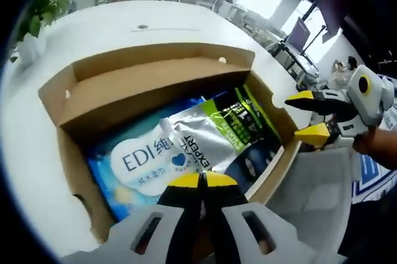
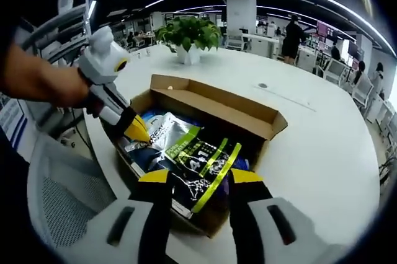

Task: Operate the shoe box by opening the lid, removing the specified soft item, and placing it in the target area until the item is outside and the box remains undamaged.

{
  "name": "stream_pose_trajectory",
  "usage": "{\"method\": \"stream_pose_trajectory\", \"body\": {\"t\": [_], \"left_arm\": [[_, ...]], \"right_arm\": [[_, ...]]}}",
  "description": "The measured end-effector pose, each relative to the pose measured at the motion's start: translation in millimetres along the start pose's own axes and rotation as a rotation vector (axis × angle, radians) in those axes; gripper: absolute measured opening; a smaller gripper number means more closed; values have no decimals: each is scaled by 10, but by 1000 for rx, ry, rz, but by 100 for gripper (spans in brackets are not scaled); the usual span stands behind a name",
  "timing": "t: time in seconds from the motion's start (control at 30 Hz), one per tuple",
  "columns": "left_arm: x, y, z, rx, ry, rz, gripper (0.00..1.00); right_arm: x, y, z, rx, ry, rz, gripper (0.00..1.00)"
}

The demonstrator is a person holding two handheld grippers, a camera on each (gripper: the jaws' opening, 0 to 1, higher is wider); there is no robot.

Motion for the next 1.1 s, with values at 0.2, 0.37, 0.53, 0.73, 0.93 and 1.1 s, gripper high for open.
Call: {"method": "stream_pose_trajectory", "body": {"t": [0.2,0.37,0.53,0.73,0.93,1.1], "left_arm": [[-64,39,-34,10,-3,-20,0],[-65,29,-21,16,1,-21,0],[-77,30,-12,14,8,-20,0],[-107,27,1,13,8,-18,0],[-115,8,13,20,9,-21,0],[-122,8,41,22,16,-37,0]], "right_arm": [[68,65,258,-108,14,11,21],[178,168,386,-233,50,66,12],[192,237,452,-265,43,160,12],[223,260,461,-235,18,312,8],[266,270,454,-201,-12,407,1],[220,289,511,-195,-16,436,0]]}}
Point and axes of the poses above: the point that each gripper's makers call its tool centre point, and the gripper's own axes: z roughly forward along the fingers, x roughly to its right, y roughly out of its underside, the point moved 3 cm from there along -z, roughly backward along the fingers, and after that the axes turned 2 degrees about -y, right-handed, at the moved point
